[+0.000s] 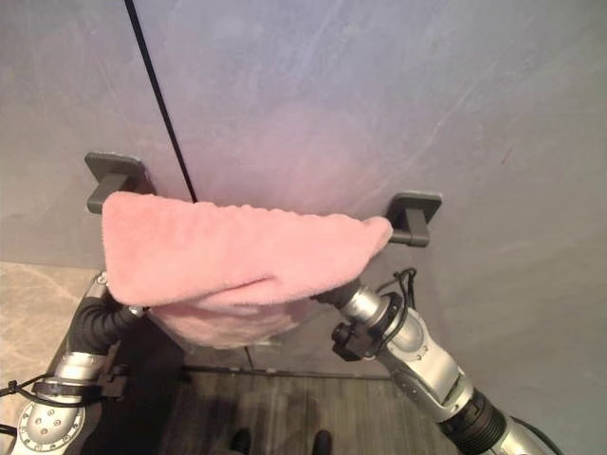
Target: Put brush and paste in cup on sink, flatten towel.
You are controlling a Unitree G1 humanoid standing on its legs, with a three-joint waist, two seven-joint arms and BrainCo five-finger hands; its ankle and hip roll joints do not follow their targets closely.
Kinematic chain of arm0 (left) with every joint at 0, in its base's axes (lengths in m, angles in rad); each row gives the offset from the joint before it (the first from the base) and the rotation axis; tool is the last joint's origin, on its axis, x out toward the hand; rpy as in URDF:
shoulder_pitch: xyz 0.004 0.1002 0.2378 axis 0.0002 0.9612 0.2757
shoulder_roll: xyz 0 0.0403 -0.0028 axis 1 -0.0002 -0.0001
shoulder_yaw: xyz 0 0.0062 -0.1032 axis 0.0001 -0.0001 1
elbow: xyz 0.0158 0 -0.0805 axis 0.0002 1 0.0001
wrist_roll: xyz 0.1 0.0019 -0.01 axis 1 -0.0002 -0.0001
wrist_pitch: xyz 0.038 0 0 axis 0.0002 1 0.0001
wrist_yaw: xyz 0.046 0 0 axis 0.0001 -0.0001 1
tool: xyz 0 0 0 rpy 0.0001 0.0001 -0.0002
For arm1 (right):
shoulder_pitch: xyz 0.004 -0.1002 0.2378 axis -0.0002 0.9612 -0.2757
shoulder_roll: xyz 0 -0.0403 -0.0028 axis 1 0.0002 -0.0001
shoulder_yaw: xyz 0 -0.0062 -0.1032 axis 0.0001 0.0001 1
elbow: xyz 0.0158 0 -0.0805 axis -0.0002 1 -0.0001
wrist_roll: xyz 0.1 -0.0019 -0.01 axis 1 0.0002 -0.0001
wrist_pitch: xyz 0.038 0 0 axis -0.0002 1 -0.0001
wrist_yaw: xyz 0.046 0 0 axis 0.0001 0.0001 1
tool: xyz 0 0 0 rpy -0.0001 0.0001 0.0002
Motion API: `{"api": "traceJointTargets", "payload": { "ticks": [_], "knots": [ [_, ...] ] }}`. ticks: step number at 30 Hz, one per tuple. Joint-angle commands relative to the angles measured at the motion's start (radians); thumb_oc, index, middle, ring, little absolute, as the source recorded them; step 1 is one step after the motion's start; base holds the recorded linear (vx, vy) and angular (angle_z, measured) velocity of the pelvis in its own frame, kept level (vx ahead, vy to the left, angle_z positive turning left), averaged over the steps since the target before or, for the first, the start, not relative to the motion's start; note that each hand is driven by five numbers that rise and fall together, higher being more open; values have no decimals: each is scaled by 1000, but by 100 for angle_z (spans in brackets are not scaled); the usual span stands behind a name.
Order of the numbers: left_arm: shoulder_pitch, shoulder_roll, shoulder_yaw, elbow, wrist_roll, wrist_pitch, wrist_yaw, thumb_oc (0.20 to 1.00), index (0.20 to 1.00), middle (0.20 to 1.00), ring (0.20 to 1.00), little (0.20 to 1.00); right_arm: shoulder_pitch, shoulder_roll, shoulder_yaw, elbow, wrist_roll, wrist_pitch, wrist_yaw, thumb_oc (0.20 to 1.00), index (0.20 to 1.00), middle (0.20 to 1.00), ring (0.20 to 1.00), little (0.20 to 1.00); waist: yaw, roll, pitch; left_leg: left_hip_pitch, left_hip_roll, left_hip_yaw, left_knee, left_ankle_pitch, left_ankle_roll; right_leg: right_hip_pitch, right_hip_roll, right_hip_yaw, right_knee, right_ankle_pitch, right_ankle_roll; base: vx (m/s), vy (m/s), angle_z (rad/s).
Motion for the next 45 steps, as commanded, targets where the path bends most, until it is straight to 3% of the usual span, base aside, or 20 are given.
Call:
{"api": "traceJointTargets", "payload": {
  "ticks": [1, 10, 11, 12, 15, 17, 18, 20, 21, 22, 31, 38, 41, 45],
  "knots": [
    [-40, 58, -31, 49, 27, -40, -2, 200, 200, 200, 200, 200, 61, 10, -52, -1, -20, -25, -2, 200, 200, 200, 200, 200, -29, -9, -22, 9, 32, 25, 4, -8, 10, 21, -114, -27, -1, -22, 106, 0, 0, 0],
    [-60, 58, -133, 216, 68, -33, -23, 200, 200, 200, 200, 200, 213, 19, -70, 199, -97, -7, 2, 200, 200, 200, 200, 200, -59, 16, -32, 31, 39, 40, 4, -22, 7, 28, -110, -14, -1, -33, 108, 28, 5, -5],
    [-64, 60, -142, 232, 79, -28, -28, 200, 200, 200, 200, 200, 216, 16, -69, 223, -118, -5, 0, 721, 721, 721, 721, 721, -62, 18, -34, 33, 40, 42, 4, -23, 7, 28, -109, -12, -1, -34, 108, 22, 1, -5],
    [-65, 57, -152, 254, 85, -25, -29, 200, 200, 200, 200, 200, 223, 21, -75, 233, -133, -4, -10, 1000, 1000, 1000, 1000, 1000, -66, 20, -35, 36, 41, 42, 4, -23, 8, 28, -109, -10, -1, -33, 109, 15, -1, -5],
    [-84, 51, -176, 292, 100, -20, -21, 200, 200, 200, 200, 200, 225, 42, -69, 303, -142, -3, -26, 1000, 1000, 1000, 1000, 1000, -71, 24, -38, 39, 43, 47, 4, -24, 7, 27, -109, -6, -1, -32, 109, 8, 4, -4],
    [-91, 47, -183, 309, 107, -20, -17, 266, 266, 266, 266, 266, 224, 51, -68, 320, -147, -2, -33, 1000, 1000, 1000, 1000, 1000, -72, 26, -40, 40, 43, 48, 4, -24, 7, 26, -109, -4, -1, -32, 109, 3, 2, -2],
    [-94, 45, -188, 321, 114, -18, -14, 416, 416, 416, 416, 416, 226, 60, -65, 335, -130, 0, -30, 1000, 1000, 1000, 1000, 1000, -72, 27, -41, 40, 43, 49, 4, -23, 7, 26, -109, -3, -1, -32, 110, 0, 0, 0],
    [-98, 40, -195, 341, 123, -13, -11, 564, 564, 564, 564, 564, 225, 73, -62, 373, -127, 3, -39, 1000, 1000, 1000, 1000, 1000, -72, 28, -44, 41, 43, 49, 4, -24, 7, 26, -109, -2, -1, -31, 109, 0, 0, 0],
    [-104, 38, -200, 356, 137, -10, -7, 875, 875, 875, 875, 875, 217, 88, -53, 399, -116, 5, -41, 1000, 1000, 1000, 1000, 1000, -71, 28, -46, 41, 44, 49, 4, -25, 7, 26, -109, -2, -1, -31, 109, 0, 0, 0],
    [-105, 36, -200, 371, 145, -7, -2, 1000, 1000, 1000, 1000, 1000, 212, 97, -49, 424, -116, 8, -48, 1000, 1000, 1000, 1000, 1000, -70, 29, -47, 41, 44, 49, 4, -24, 7, 26, -108, -2, -1, -32, 109, 0, 0, 0],
    [-80, 29, -174, 422, 195, 4, 10, 1000, 1000, 1000, 1000, 1000, 217, 119, -60, 497, -142, 13, -66, 1000, 1000, 1000, 1000, 1000, -64, 30, -49, 31, 44, 34, 4, -20, 4, 31, -112, -18, -1, -35, 107, 0, 0, 0],
    [-16, 49, -103, 441, 246, -4, 16, 1000, 1000, 1000, 1000, 1000, 317, 95, -195, 511, -178, -5, -95, 1000, 1000, 1000, 1000, 1000, -74, 30, -45, 14, 43, 18, 4, -14, -1, 34, -115, -43, -1, -39, 108, -16, 1, 6],
    [-20, 47, -106, 472, 236, -3, 14, 1000, 1000, 1000, 1000, 1000, 337, 100, -216, 560, -184, -4, -97, 1000, 1000, 1000, 1000, 1000, -78, 29, -47, 9, 42, 15, 4, -11, -2, 34, -118, -48, -1, -38, 109, -21, 9, 14],
    [-76, -21, -197, 667, 176, 34, -35, 1000, 1000, 1000, 1000, 1000, 328, 133, -223, 730, -279, 1, -142, 1000, 1000, 1000, 1000, 1000, -92, 35, -48, 2, 40, 15, 4, -5, -2, 33, -123, -55, -1, -33, 110, -22, 10, 4]
  ]
}}
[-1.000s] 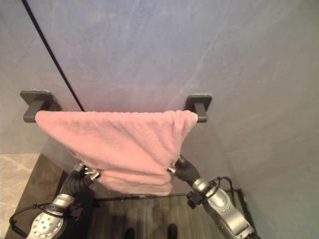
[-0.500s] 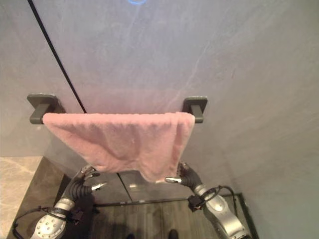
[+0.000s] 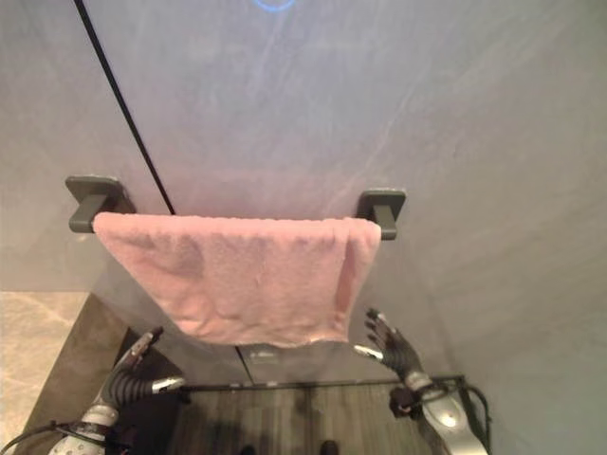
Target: Put brush and paste in cup on sink, flatten towel.
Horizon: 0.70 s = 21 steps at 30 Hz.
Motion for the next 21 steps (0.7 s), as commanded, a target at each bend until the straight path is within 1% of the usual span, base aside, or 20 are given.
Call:
{"api": "traceJointTargets", "payload": {
  "ticks": [1, 2, 4, 7, 8, 9, 10, 11, 12, 14, 18, 20, 21],
  "knots": [
    [-94, -16, -61, 79, -29, -10, -31, 1000, 1000, 1000, 1000, 1000, -77, 22, 17, 7, -67, -41, -37, 1000, 1000, 1000, 1000, 1000, -13, -14, 4, -13, 38, 25, 4, 0, -5, 12, -123, -38, 7, -16, 107, -32, 29, 1],
    [-129, -41, -108, 151, -17, 7, -40, 1000, 1000, 1000, 1000, 1000, -97, 45, 17, 78, -83, -40, -55, 1000, 1000, 1000, 1000, 1000, -19, -12, 0, -16, 36, 26, 4, 1, -4, 10, -124, -36, 7, -14, 107, 0, 0, 0],
    [-146, -54, -114, 180, -21, 5, -32, 1000, 1000, 1000, 1000, 1000, -105, 56, 19, 117, -78, -37, -64, 1000, 1000, 1000, 1000, 1000, -20, -11, -2, -17, 36, 28, 4, 3, -4, 8, -125, -35, 7, -12, 107, 0, 0, 0],
    [-170, -83, -133, 234, -48, 19, -46, 1000, 1000, 1000, 1000, 1000, -145, 67, 29, 193, -150, -37, -90, 1000, 1000, 1000, 1000, 1000, -23, -8, -5, -19, 35, 33, 4, 6, -4, 4, -125, -31, 7, -8, 107, 0, 0, 0],
    [-182, -92, -142, 256, -50, 21, -43, 1000, 1000, 1000, 1000, 1000, -161, 77, 37, 238, -153, -32, -101, 1000, 1000, 1000, 1000, 1000, -22, -7, -6, -20, 35, 33, 4, 6, -4, 3, -124, -30, 7, -7, 106, 0, 0, 0],
    [-184, -92, -142, 258, -50, 20, -43, 1000, 1000, 1000, 1000, 1000, -163, 78, 37, 240, -153, -33, -101, 1000, 1000, 1000, 1000, 1000, -22, -7, -5, -20, 35, 33, 4, 6, -4, 3, -124, -30, 7, -7, 106, 0, 0, 0],
    [-198, -106, -152, 298, -54, 28, -43, 1000, 1000, 1000, 1000, 1000, -178, 92, 34, 285, -149, -33, -113, 1000, 1000, 1000, 1000, 1000, -23, -6, -6, -19, 36, 34, 4, 7, -4, 3, -124, -29, 7, -6, 106, 0, 0, 0],
    [-226, -141, -157, 371, -58, 38, -31, 1000, 1000, 1000, 1000, 1000, -209, 113, 48, 383, -158, -23, -123, 1000, 1000, 1000, 1000, 1000, -23, -5, -9, -19, 36, 35, 4, 7, -4, 2, -124, -26, 7, -6, 104, 0, 0, 0],
    [-236, -158, -161, 401, -81, 44, -33, 1000, 1000, 1000, 1000, 1000, -223, 128, 40, 425, -150, -21, -138, 1000, 1000, 1000, 1000, 1000, -25, -3, -10, -20, 36, 36, 4, 8, -4, 1, -124, -25, 7, -4, 104, 0, 0, 0],
    [-256, -180, -155, 456, -106, 48, -26, 1000, 1000, 1000, 1000, 1000, -241, 145, 35, 494, -124, -14, -135, 1000, 1000, 1000, 1000, 1000, -24, -2, -12, -20, 37, 37, 4, 10, -4, 0, -123, -26, 7, -4, 102, 0, 0, 0],
    [-273, -198, -159, 521, -94, 50, -19, 1000, 1000, 1000, 1000, 1000, -255, 158, 32, 575, -139, -12, -143, 1000, 1000, 1000, 1000, 1000, -24, -1, -14, -19, 36, 36, 4, 9, -5, 4, -121, -26, 7, -6, 100, 0, 0, 0],
    [-293, -239, -142, 630, -132, 62, -18, 1000, 1000, 1000, 1000, 1000, -265, 171, 18, 642, -130, -9, -152, 1000, 1000, 1000, 1000, 1000, -26, 1, -19, -17, 37, 38, 4, 10, -5, 5, -120, -25, 7, -6, 99, 0, 0, 0],
    [-302, -247, -139, 656, -145, 64, -20, 1000, 1000, 1000, 1000, 1000, -271, 174, 12, 657, -129, -9, -157, 1000, 1000, 1000, 1000, 1000, -27, 2, -21, -17, 37, 39, 4, 10, -6, 6, -120, -25, 7, -7, 98, 0, 0, 0]
  ]
}}
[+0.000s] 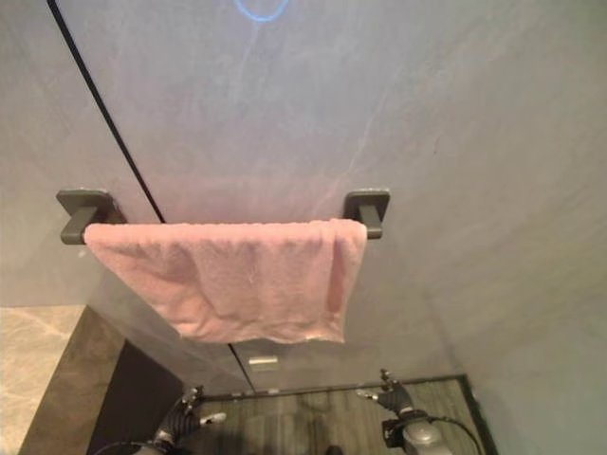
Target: Put brush and paste in cup on sink, flatten towel.
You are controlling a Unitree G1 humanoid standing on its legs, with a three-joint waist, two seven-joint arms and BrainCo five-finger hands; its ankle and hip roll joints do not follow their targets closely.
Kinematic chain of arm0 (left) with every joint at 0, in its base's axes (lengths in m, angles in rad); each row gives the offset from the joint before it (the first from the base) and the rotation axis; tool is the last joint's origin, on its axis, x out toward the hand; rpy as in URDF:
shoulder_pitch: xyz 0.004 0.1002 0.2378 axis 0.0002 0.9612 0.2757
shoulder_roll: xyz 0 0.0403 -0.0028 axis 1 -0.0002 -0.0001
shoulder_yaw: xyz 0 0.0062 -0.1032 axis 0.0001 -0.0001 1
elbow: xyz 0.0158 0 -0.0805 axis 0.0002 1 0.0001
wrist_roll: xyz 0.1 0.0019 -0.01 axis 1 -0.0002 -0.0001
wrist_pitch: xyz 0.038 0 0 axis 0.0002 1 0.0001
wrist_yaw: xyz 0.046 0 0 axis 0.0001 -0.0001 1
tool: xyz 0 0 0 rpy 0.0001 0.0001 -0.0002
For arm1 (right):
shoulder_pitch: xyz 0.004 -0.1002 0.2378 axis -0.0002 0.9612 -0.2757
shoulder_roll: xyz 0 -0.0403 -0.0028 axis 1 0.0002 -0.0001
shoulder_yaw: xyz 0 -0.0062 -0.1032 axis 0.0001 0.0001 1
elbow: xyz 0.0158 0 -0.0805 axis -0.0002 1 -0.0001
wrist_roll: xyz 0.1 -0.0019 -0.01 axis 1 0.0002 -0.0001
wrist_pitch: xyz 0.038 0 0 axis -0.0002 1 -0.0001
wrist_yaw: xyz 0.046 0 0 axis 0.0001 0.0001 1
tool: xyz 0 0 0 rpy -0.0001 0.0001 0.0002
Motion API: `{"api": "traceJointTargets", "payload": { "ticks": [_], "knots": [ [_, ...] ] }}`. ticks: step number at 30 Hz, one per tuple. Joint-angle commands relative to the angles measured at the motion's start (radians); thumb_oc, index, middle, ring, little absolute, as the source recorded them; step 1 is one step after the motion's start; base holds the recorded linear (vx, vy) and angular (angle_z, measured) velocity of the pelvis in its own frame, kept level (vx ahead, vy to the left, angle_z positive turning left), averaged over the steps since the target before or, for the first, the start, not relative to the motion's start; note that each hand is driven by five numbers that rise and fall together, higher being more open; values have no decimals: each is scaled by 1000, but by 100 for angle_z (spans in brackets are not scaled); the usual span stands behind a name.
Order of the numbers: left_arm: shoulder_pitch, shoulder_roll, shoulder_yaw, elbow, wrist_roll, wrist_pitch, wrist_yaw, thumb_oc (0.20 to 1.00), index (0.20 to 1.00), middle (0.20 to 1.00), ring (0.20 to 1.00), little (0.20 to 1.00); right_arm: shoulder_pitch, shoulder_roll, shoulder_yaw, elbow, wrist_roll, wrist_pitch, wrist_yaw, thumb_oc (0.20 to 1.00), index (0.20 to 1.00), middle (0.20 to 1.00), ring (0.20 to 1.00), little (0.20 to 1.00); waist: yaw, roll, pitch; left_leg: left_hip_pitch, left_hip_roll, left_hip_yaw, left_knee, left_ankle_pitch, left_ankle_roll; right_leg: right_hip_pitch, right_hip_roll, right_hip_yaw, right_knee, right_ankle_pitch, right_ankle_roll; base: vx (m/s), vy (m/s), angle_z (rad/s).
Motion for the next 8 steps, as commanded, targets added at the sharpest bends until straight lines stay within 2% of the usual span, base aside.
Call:
{"api": "traceJointTargets", "payload": {
  "ticks": [1, 4, 8],
  "knots": [
    [-54, 3, 2, 55, -50, -8, 17, 1000, 1000, 1000, 1000, 1000, -53, 7, -22, 12, 21, -16, -28, 1000, 1000, 1000, 1000, 1000, 1, -18, -2, -19, 37, 34, 4, 10, -7, 6, -119, -26, 7, -4, 101, 0, 0, 0],
    [-84, -38, 17, 168, -87, 3, 19, 1000, 1000, 1000, 1000, 1000, -74, 24, -34, 104, 23, -12, -38, 1000, 1000, 1000, 1000, 1000, 0, -16, -8, -15, 38, 34, 4, 9, -6, 9, -119, -23, 7, -6, 99, 0, 0, 0],
    [-110, -59, 25, 266, -69, 9, 28, 1000, 1000, 1000, 1000, 1000, -90, 32, -30, 152, 4, -5, -40, 1000, 1000, 1000, 1000, 1000, 0, -12, -13, -11, 41, 37, 4, 9, -9, 13, -117, -23, 7, -10, 96, 0, 0, 0]
  ]
}}
